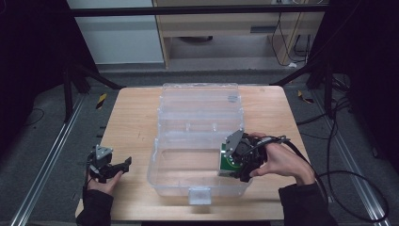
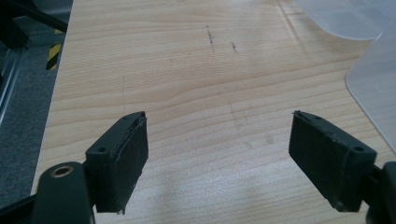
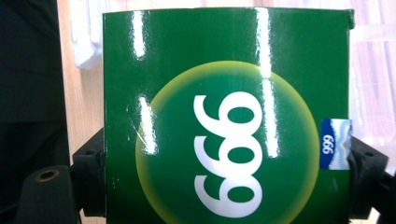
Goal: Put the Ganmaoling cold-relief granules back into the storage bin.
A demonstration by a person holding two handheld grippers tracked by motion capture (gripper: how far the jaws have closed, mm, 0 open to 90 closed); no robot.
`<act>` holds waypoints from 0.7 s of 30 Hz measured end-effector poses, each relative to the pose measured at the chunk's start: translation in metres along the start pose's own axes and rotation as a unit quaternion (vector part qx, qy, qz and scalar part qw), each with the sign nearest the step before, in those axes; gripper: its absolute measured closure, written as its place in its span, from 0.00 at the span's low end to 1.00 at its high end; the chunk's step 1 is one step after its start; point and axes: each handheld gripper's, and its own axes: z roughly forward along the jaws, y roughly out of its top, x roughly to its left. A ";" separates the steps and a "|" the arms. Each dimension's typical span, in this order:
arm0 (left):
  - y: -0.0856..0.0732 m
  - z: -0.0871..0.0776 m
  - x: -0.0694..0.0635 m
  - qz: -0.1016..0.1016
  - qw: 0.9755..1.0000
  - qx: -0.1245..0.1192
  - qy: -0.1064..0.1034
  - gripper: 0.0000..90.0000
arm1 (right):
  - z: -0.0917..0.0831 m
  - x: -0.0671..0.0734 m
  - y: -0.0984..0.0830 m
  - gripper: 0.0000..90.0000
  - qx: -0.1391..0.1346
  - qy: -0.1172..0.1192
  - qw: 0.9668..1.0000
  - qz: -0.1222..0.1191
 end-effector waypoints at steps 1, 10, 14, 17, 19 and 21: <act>0.000 0.000 0.000 0.000 1.000 0.000 0.000 0.21 | 0.001 0.000 0.000 0.18 0.001 0.002 1.000 0.001; 0.000 0.000 0.000 0.001 1.000 0.000 0.000 0.21 | 0.015 0.003 -0.005 0.18 0.012 0.007 1.000 0.001; 0.000 0.000 0.000 0.000 1.000 -0.001 0.000 0.21 | 0.018 0.003 -0.005 0.18 0.012 0.012 1.000 0.000; 0.000 0.000 0.000 0.001 1.000 0.000 0.000 0.21 | 0.023 0.003 -0.009 0.18 0.011 0.019 1.000 0.006; 0.000 0.000 0.000 0.001 1.000 0.000 0.001 0.21 | 0.026 0.004 -0.012 0.18 0.011 0.019 1.000 0.007; 0.000 0.000 0.000 0.002 1.000 0.000 0.001 0.21 | 0.028 0.004 -0.012 0.18 0.013 0.018 1.000 0.004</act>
